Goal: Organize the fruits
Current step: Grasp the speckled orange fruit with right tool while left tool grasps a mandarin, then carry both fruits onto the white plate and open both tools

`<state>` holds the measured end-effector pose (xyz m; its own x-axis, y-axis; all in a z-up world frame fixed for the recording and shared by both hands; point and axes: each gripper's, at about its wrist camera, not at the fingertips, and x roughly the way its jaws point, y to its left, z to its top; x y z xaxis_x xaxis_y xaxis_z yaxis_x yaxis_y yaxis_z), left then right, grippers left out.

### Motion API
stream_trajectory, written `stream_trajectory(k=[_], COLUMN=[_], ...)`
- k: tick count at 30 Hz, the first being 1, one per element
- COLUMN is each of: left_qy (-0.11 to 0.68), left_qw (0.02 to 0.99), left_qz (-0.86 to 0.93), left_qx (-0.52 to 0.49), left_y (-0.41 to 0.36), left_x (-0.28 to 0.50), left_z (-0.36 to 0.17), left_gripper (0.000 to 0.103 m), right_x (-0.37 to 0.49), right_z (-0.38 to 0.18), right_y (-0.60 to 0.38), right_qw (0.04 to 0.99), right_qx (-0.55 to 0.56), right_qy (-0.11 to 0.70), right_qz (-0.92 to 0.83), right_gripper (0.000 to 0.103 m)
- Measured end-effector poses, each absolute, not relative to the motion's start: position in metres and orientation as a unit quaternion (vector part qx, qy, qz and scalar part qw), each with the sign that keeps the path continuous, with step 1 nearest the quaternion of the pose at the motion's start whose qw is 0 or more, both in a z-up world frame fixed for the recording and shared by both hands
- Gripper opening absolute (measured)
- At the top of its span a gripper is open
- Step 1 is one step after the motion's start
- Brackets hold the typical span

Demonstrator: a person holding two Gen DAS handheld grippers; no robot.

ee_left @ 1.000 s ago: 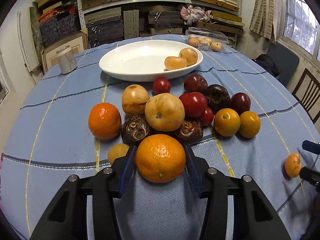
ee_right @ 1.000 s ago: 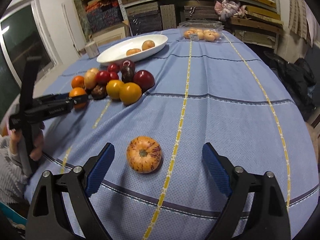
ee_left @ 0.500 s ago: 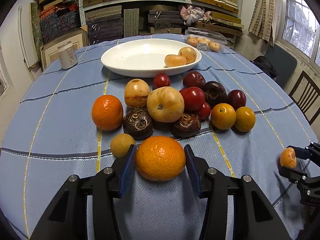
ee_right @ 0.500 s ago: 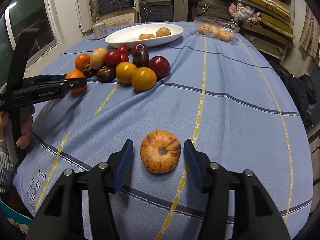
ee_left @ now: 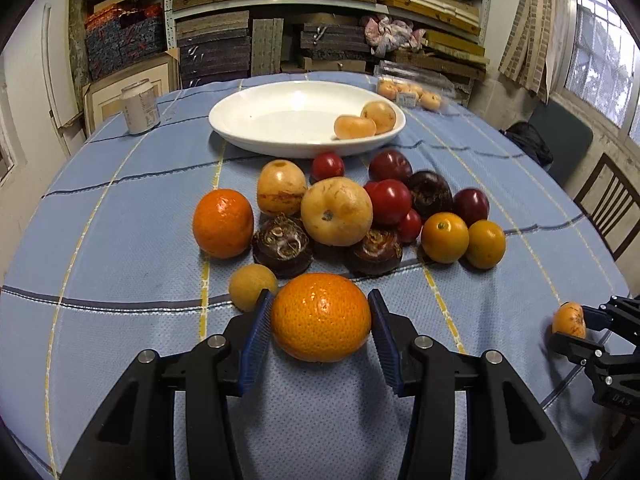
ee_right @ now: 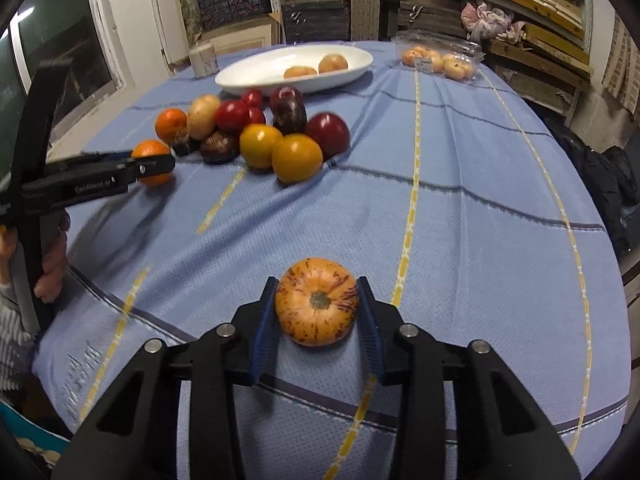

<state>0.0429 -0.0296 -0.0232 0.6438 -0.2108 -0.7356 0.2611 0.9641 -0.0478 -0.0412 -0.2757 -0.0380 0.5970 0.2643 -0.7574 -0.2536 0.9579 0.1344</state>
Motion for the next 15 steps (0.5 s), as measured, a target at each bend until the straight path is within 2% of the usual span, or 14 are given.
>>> stream_trajectory(k=[7,11,15], left_qy=[0.375,0.357,0.35], left_qw=[0.919,0.928,0.932], left_qz=[-0.12,-0.101,-0.09], left_qx=[0.019,0.039,0.041], left_y=[-0.018,-0.023,-0.028], left_x=[0.062,0.096,0.14], left_z=[0.015,0.04,0.054], left_gripper=[0.049,0.049,0.049], right_x=[-0.015,0.026,0.075], right_z=[0.017,0.06,0.077], right_y=[-0.274,-0.266,-0.253], right_qw=[0.914,0.932,0.936], right_qx=[0.022,0.027,0.028], right_qy=[0.371,0.323,0.309], right_qz=[0.16,0.163,0.163], right_gripper=[0.038,0.038,0.038])
